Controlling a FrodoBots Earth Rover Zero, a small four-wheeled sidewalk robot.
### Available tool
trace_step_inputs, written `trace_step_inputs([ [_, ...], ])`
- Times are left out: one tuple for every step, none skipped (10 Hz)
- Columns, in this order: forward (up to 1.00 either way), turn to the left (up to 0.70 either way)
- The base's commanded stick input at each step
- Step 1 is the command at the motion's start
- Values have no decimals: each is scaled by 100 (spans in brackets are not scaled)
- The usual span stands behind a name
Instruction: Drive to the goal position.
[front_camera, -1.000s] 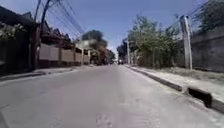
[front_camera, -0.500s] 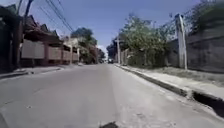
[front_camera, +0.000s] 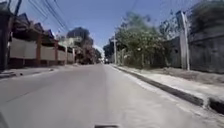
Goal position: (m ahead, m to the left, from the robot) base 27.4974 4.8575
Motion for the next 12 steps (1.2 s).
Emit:
trace_step_inputs([
  [100, 0],
  [100, 0],
  [100, 0],
  [100, 0],
  [100, 0],
  [100, 0],
  [100, 0],
  [100, 0],
  [100, 0],
  [100, 0],
  [100, 0],
  [100, 0],
])
